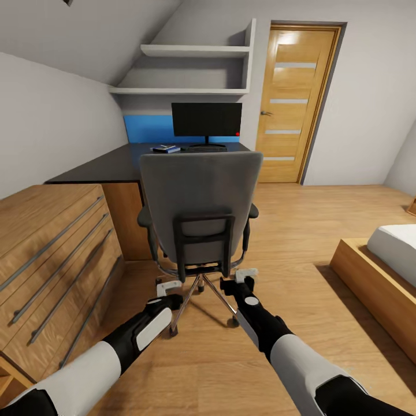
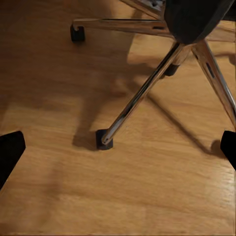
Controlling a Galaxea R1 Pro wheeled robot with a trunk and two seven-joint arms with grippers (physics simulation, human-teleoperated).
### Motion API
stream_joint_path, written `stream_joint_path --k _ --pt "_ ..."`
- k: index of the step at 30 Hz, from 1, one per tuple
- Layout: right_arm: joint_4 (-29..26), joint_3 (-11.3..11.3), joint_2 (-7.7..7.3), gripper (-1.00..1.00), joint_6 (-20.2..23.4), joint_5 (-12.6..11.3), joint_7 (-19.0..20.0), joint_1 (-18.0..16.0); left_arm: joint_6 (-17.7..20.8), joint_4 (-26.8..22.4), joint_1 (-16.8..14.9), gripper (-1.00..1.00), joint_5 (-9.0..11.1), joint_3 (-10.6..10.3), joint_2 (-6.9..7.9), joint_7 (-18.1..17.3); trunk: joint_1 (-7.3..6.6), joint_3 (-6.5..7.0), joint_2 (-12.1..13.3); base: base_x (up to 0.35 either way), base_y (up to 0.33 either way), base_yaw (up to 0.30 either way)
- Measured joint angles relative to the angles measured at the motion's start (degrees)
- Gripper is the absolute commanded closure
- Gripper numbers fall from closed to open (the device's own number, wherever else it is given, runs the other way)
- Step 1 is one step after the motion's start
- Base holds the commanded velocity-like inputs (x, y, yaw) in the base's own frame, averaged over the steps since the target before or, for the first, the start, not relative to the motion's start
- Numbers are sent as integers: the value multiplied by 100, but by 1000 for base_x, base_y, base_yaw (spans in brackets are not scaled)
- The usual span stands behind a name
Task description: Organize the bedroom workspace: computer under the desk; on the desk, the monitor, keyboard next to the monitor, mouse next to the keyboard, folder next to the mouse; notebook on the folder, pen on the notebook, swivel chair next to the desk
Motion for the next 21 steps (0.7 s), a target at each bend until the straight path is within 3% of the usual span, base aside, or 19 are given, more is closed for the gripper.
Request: stream_joint_path --k 2,7,16,21 --pt "-79 -6 0 -100 88 -10 13 0 108 -1 0 -100 -11 136 0 -132 0 0 0 0 0 0" --pt "-4 -19 0 -100 -107 -16 21 0 189 -4 0 -100 -46 276 10 -975 0 0 0 0 0 0" --pt "21 -22 0 -100 -219 -14 23 0 -293 -59 0 -100 -44 273 15 -1095 0 0 0 1 0 0" --pt "25 -15 0 -100 -225 -10 25 0 -384 -61 0 -100 -42 278 22 -1088 -3 0 0 197 0 0"
